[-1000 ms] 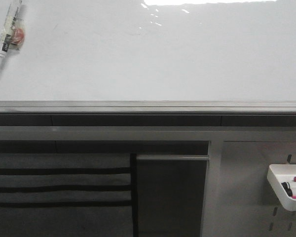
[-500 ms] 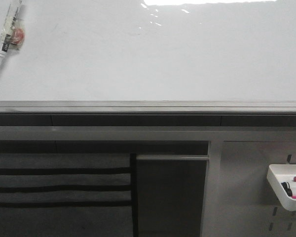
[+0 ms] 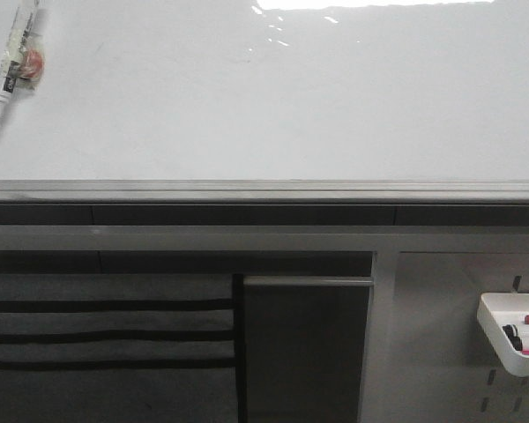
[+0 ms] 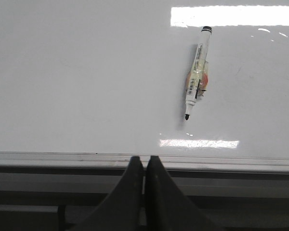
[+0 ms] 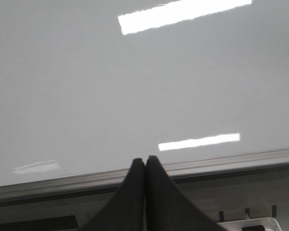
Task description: Write number 3 on whiteboard
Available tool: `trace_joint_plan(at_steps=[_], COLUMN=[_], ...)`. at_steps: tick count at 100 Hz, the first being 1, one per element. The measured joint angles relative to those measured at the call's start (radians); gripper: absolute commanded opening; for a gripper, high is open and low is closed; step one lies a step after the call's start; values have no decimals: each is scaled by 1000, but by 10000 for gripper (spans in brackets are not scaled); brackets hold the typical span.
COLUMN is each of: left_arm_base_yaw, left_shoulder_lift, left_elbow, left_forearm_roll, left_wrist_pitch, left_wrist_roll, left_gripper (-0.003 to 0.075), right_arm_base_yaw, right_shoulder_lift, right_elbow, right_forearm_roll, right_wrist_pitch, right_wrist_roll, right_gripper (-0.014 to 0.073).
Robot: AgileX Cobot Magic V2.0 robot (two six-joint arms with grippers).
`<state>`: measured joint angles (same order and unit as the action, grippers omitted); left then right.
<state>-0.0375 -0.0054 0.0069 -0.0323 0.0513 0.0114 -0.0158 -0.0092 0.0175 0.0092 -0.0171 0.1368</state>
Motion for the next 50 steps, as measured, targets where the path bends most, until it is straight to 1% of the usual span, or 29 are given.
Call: trace_joint_plan(at_steps=[23, 50], left_arm_base_yaw=[0, 0], left_shoulder_lift=[0, 0], left_elbow=[0, 0], left_forearm_roll=[0, 0], left_wrist_pitch=[0, -10], left_wrist_roll=[0, 0], left_gripper=[-18, -18], right_arm_base_yaw=[0, 0], right_shoulder_lift=[0, 0], right_elbow=[0, 0], right_forearm_roll=[-1, -59], right_wrist_pitch=[0, 3], right_wrist_roll=[0, 0], right_gripper=[-74, -74])
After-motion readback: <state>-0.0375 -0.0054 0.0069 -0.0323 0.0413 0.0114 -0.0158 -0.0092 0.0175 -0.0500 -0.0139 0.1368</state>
